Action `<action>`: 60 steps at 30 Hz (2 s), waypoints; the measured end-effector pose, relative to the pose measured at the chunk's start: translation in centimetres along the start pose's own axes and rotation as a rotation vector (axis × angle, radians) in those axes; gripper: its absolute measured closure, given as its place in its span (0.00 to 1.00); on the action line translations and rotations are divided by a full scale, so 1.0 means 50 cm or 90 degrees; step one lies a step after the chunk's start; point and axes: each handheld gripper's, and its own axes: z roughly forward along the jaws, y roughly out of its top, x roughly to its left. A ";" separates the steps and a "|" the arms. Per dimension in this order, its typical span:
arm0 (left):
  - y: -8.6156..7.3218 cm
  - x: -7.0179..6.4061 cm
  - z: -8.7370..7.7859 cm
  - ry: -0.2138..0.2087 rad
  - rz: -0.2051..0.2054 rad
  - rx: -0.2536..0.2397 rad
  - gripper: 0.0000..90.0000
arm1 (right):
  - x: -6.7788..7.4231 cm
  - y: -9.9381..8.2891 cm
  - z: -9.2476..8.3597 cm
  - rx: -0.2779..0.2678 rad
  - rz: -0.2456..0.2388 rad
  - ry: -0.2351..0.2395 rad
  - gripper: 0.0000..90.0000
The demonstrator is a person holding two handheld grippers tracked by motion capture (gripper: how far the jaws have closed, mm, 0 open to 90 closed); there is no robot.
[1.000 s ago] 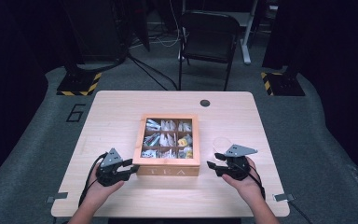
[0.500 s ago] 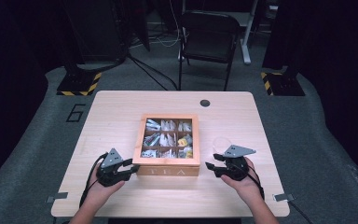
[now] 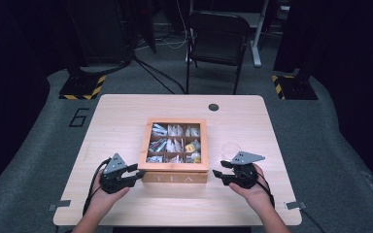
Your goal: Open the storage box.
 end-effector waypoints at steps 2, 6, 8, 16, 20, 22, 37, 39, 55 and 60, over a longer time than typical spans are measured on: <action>0.000 -0.002 0.001 0.004 -0.006 -0.010 0.67 | 0.001 0.001 0.000 0.000 -0.002 0.003 0.54; 0.003 0.000 -0.003 -0.002 -0.008 -0.007 0.67 | 0.007 0.004 0.002 0.000 -0.004 0.013 0.55; 0.003 -0.001 -0.002 -0.002 -0.011 -0.011 0.67 | 0.008 0.004 0.003 0.000 -0.003 0.015 0.56; 0.005 0.001 -0.005 -0.004 -0.010 -0.009 0.67 | 0.014 0.007 0.009 0.004 -0.002 0.034 0.64; 0.004 0.001 -0.004 -0.002 -0.010 -0.013 0.67 | 0.017 0.011 0.011 0.005 -0.012 0.033 0.71; 0.004 0.000 -0.003 0.000 -0.012 -0.019 0.67 | 0.016 0.012 0.011 0.006 -0.004 0.038 0.71; 0.006 0.001 -0.005 -0.003 -0.013 -0.017 0.67 | 0.031 0.021 0.035 0.014 -0.006 0.061 0.67; 0.006 0.001 -0.005 -0.004 -0.012 -0.016 0.67 | 0.034 0.023 0.038 0.014 -0.005 0.062 0.67; 0.004 0.000 -0.002 0.001 -0.008 -0.018 0.67 | 0.037 0.028 0.049 0.012 0.008 0.050 0.65; 0.006 0.000 -0.004 -0.001 -0.008 -0.015 0.67 | 0.037 0.029 0.048 0.010 0.012 0.053 0.64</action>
